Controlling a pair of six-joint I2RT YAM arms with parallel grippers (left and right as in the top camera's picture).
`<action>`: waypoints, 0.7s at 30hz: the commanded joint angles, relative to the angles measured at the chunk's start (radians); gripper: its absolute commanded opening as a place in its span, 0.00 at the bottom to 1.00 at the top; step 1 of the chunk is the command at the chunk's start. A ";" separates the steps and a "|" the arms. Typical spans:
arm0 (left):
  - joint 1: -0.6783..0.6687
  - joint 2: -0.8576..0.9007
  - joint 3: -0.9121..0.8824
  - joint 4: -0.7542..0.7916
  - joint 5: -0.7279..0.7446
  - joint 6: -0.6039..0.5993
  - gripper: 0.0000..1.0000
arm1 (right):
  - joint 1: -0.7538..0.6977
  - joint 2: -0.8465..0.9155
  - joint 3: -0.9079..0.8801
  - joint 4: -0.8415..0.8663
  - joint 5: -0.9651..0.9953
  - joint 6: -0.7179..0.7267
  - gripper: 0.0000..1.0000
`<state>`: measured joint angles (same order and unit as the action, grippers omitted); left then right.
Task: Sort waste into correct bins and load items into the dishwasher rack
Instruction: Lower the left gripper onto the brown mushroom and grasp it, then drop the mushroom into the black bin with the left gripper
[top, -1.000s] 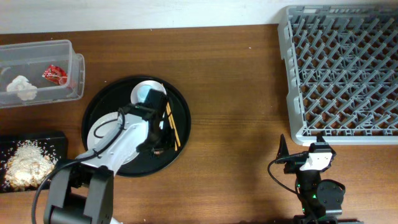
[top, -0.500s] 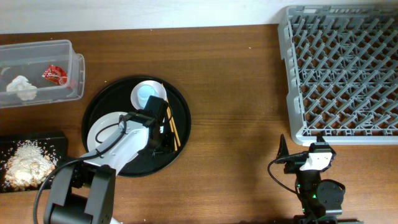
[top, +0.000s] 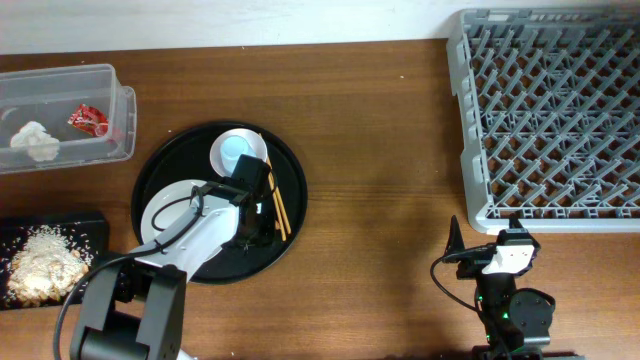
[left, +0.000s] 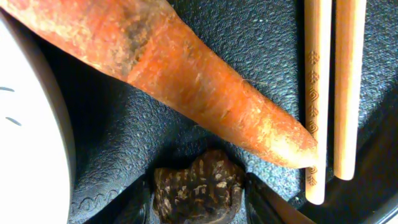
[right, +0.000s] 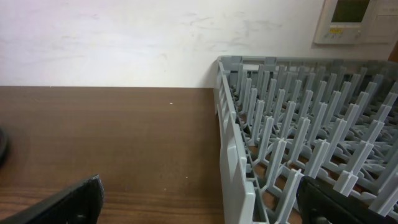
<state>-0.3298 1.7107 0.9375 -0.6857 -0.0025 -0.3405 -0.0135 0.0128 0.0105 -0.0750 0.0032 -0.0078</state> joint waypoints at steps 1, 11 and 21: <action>0.001 -0.008 -0.013 0.011 0.003 -0.003 0.43 | -0.006 -0.006 -0.005 -0.006 0.009 -0.003 0.98; 0.004 -0.124 0.133 -0.161 0.006 -0.003 0.43 | -0.006 -0.006 -0.005 -0.006 0.009 -0.003 0.98; 0.399 -0.219 0.253 -0.093 -0.047 -0.015 0.43 | -0.006 -0.006 -0.005 -0.006 0.009 -0.003 0.98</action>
<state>-0.0650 1.5089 1.1709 -0.8188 -0.0261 -0.3420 -0.0135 0.0128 0.0105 -0.0750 0.0036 -0.0082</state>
